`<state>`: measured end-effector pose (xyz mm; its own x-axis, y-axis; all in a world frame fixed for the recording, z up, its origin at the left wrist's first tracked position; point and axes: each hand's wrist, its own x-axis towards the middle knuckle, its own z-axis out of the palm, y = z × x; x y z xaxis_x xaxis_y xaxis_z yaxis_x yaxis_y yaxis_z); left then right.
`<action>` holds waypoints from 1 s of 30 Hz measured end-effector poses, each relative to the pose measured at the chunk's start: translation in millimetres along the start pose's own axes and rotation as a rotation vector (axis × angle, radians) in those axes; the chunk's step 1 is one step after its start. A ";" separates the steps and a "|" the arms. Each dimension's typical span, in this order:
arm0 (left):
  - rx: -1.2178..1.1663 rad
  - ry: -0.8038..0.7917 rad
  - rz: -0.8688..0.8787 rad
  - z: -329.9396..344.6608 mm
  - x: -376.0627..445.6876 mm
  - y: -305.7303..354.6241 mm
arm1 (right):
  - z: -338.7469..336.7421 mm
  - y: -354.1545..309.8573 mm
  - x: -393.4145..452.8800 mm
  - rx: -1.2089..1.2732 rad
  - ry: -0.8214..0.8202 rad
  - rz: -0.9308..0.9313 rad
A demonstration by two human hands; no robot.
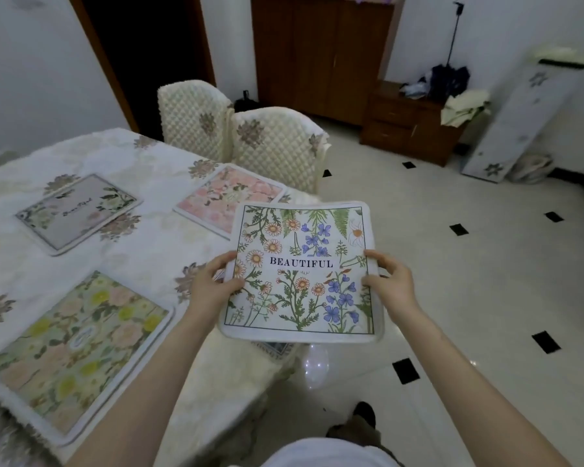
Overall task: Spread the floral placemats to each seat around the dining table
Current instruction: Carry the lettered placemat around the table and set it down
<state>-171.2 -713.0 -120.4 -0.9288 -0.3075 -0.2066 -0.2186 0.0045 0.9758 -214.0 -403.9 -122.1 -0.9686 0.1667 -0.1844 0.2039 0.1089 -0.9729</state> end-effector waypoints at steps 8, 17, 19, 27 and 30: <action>0.018 -0.134 -0.058 162.9 55.6 5.0 | -126.5 14.3 83.0 -0.016 0.154 0.034; 0.063 -0.184 -0.088 323.6 112.1 29.5 | -241.0 10.9 187.9 -0.017 0.202 0.075; 0.063 -0.191 -0.090 345.0 127.8 34.3 | -254.0 10.2 213.3 -0.016 0.207 0.087; 0.087 -0.179 -0.138 401.5 221.6 41.2 | -262.2 13.9 326.8 -0.014 0.184 0.116; 0.081 -0.173 -0.155 418.8 272.5 44.3 | -252.9 9.7 381.7 -0.015 0.174 0.118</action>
<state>-559.3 -398.0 -163.3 -0.9182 -0.1427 -0.3694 -0.3793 0.0484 0.9240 -545.8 -91.4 -166.7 -0.8991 0.3456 -0.2688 0.3180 0.0934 -0.9435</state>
